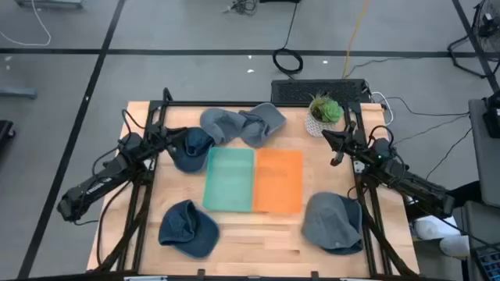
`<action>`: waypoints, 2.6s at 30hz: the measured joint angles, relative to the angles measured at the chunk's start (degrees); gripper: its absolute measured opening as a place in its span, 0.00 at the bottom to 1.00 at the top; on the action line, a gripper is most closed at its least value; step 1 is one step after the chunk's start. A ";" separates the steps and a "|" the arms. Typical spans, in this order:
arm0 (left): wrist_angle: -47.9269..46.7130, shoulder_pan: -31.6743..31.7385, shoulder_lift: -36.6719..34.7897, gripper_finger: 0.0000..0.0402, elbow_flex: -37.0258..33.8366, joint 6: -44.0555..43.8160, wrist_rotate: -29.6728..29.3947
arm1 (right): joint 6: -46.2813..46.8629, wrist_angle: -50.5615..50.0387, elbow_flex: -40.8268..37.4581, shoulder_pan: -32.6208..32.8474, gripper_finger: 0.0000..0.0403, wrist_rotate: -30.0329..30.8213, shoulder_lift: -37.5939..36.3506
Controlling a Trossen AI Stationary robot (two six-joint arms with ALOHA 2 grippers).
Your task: Pick & Place hat
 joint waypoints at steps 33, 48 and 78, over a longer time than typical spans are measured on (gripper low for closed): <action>0.08 -0.01 0.00 0.18 0.00 -1.60 0.00 | 0.00 -0.02 0.01 0.01 0.04 0.01 -0.01; 0.11 -0.02 0.00 0.18 0.00 -4.42 0.00 | 0.00 -0.01 0.01 0.01 0.04 -0.01 0.00; -23.88 -0.90 12.22 0.75 29.41 -0.36 4.82 | 0.00 -0.02 -0.01 0.01 0.04 0.01 -0.02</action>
